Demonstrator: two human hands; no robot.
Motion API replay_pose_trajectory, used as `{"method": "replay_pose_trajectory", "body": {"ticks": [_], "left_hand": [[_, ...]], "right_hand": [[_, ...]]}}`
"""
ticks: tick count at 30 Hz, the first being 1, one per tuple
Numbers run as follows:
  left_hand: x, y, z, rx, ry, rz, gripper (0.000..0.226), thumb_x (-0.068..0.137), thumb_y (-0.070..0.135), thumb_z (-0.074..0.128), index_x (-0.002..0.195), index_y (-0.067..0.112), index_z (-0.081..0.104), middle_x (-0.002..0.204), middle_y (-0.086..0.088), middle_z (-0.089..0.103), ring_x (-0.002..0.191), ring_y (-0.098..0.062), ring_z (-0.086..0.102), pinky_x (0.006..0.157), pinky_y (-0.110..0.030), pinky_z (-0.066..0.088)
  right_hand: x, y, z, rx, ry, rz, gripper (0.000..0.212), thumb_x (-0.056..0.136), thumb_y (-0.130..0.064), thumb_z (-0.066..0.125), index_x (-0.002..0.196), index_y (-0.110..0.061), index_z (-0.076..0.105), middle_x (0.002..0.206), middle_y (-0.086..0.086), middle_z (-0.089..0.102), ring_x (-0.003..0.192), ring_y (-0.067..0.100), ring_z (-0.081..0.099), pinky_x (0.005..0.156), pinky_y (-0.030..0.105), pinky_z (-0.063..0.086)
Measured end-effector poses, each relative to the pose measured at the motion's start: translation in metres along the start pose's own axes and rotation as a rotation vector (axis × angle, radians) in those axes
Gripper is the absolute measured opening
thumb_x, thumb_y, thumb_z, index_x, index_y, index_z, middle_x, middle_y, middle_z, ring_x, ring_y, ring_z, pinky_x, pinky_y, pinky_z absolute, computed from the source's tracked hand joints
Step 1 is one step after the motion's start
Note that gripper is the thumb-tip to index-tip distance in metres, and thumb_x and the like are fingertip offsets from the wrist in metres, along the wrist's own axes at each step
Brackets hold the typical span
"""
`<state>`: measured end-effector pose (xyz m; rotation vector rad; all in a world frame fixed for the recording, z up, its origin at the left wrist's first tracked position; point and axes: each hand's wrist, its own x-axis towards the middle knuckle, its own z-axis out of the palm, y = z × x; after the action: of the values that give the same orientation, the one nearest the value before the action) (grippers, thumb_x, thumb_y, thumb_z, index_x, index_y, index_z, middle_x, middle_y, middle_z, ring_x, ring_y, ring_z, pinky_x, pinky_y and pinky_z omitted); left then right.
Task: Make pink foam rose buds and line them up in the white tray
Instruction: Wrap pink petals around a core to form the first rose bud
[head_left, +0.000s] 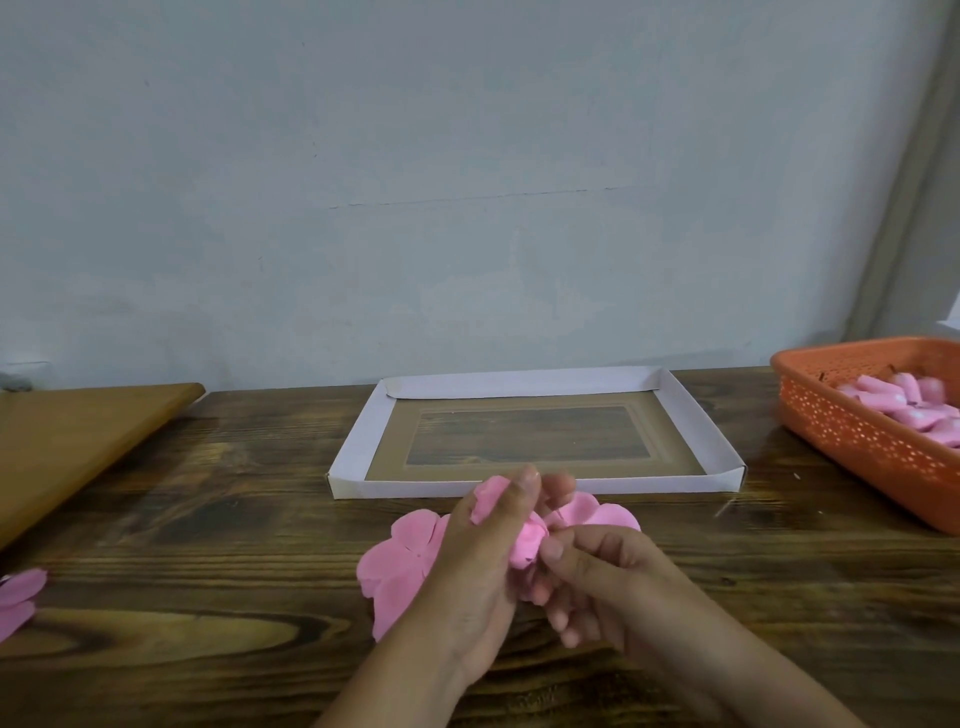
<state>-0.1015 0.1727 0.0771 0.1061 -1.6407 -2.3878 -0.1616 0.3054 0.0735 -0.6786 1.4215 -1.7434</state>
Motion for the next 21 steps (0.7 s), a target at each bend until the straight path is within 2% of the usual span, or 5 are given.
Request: {"method": "replay_pose_trajectory", "body": {"ticks": [4, 8, 13, 17, 21], "left_hand": [[0.001, -0.002, -0.002, -0.053, -0.067, -0.032, 0.074, 0.063, 0.07, 0.083, 0.1, 0.008, 0.069, 0.09, -0.014, 0.071, 0.064, -0.026, 0.048, 0.046, -0.028, 0.051], [0.0, -0.006, -0.003, -0.008, -0.059, -0.025, 0.053, 0.074, 0.065, 0.076, 0.092, 0.015, 0.075, 0.092, -0.009, 0.07, 0.09, -0.04, 0.036, 0.07, -0.032, 0.041], [-0.002, -0.004, -0.002, 0.044, -0.096, -0.041, 0.041, 0.071, 0.057, 0.073, 0.09, 0.021, 0.078, 0.101, -0.017, 0.06, 0.042, -0.012, 0.039, 0.039, -0.018, 0.04], [-0.005, -0.001, 0.004, 0.082, -0.083, 0.007, 0.029, 0.072, 0.054, 0.077, 0.078, 0.026, 0.074, 0.118, -0.007, 0.071, 0.085, -0.041, 0.06, 0.067, -0.034, 0.049], [-0.003, -0.006, 0.006, 0.064, 0.0, 0.022, 0.073, 0.053, 0.068, 0.09, 0.106, 0.023, 0.07, 0.125, -0.006, 0.072, 0.122, -0.03, 0.065, 0.083, -0.042, 0.057]], "right_hand": [[-0.001, -0.001, -0.001, 0.164, -0.16, 0.101, 0.042, 0.08, -0.049, 0.079, 0.091, -0.009, 0.074, 0.083, 0.014, 0.07, 0.064, 0.015, 0.063, 0.058, 0.024, 0.053], [0.001, -0.003, -0.001, 0.223, -0.23, 0.203, 0.06, 0.068, -0.061, 0.083, 0.098, -0.01, 0.077, 0.088, 0.014, 0.071, 0.071, 0.017, 0.067, 0.063, 0.025, 0.057], [0.0, 0.0, -0.005, 0.304, -0.262, 0.18, 0.046, 0.079, -0.048, 0.082, 0.103, -0.01, 0.076, 0.092, 0.012, 0.072, 0.076, 0.014, 0.069, 0.068, 0.022, 0.058], [0.002, 0.005, -0.006, 0.341, -0.217, 0.129, 0.04, 0.074, -0.038, 0.088, 0.098, -0.008, 0.076, 0.085, 0.009, 0.07, 0.07, 0.011, 0.067, 0.064, 0.021, 0.058], [0.006, 0.008, -0.001, 0.306, -0.035, -0.031, 0.046, 0.067, -0.038, 0.09, 0.095, -0.004, 0.078, 0.076, 0.01, 0.067, 0.065, 0.012, 0.065, 0.063, 0.021, 0.058]]}}
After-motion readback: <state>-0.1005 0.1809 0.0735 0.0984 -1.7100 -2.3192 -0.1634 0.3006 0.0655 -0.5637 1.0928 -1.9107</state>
